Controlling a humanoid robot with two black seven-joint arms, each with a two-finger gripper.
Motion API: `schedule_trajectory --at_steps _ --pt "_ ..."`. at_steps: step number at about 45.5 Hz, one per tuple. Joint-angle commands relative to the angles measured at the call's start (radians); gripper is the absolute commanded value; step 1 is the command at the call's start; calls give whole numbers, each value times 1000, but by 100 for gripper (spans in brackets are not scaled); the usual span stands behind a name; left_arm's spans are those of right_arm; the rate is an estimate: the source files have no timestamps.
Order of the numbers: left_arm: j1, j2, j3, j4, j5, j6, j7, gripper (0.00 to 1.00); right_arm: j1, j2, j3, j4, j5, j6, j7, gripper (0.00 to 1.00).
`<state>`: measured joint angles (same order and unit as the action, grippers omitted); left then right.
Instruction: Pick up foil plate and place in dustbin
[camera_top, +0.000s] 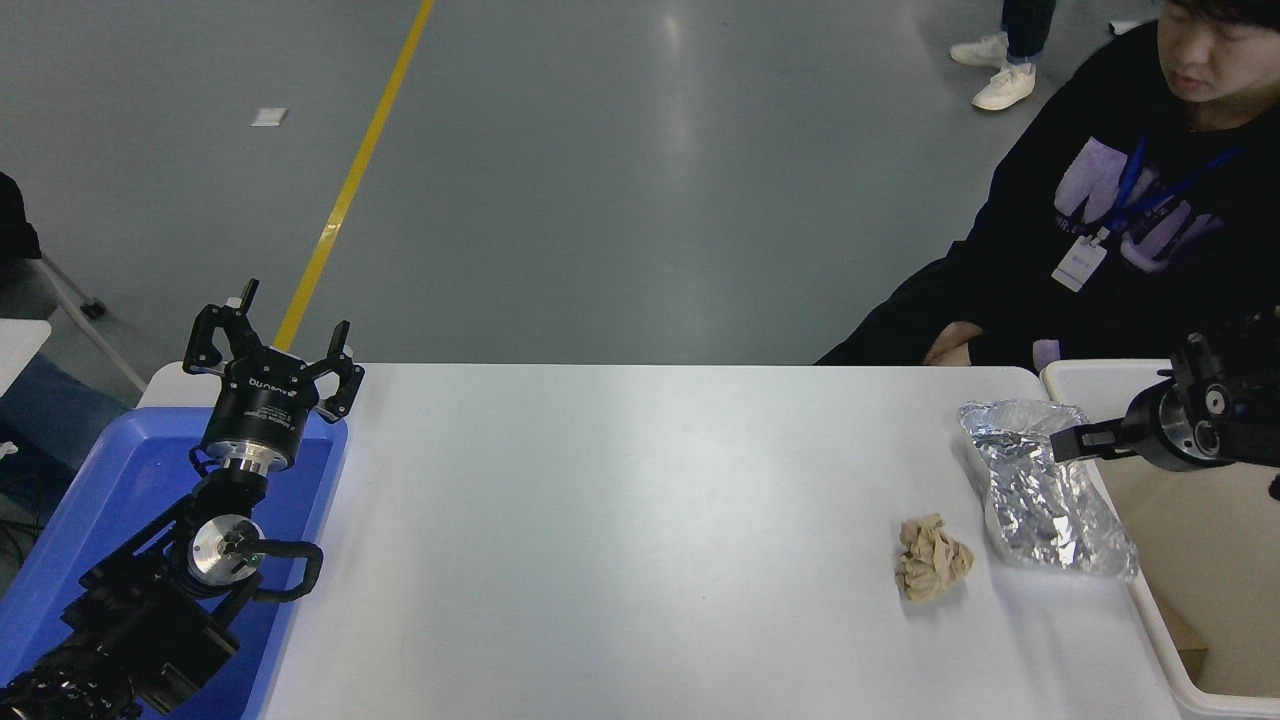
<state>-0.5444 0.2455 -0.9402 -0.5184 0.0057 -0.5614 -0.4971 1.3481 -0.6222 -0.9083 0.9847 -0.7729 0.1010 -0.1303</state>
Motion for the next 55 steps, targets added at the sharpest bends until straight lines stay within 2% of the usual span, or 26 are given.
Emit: schedule_trajectory --at_steps 1,13,29,44,49,55 --pt "0 0 0 0 0 0 -1 98 -210 10 132 -124 -6 -66 0 96" --pt "0 0 0 0 0 0 -1 98 -328 56 232 -228 -6 -116 0 92" --pt "0 0 0 0 0 0 -1 98 -406 130 232 -323 -9 -208 3 91" --pt "1 0 0 0 -1 0 -3 98 -438 176 221 -383 -16 -221 8 89" --pt "1 0 0 0 -1 0 -3 98 -443 177 221 -388 -16 -222 8 82" --pt "1 0 0 0 -1 0 -3 98 -446 186 221 -400 -16 -234 9 82"
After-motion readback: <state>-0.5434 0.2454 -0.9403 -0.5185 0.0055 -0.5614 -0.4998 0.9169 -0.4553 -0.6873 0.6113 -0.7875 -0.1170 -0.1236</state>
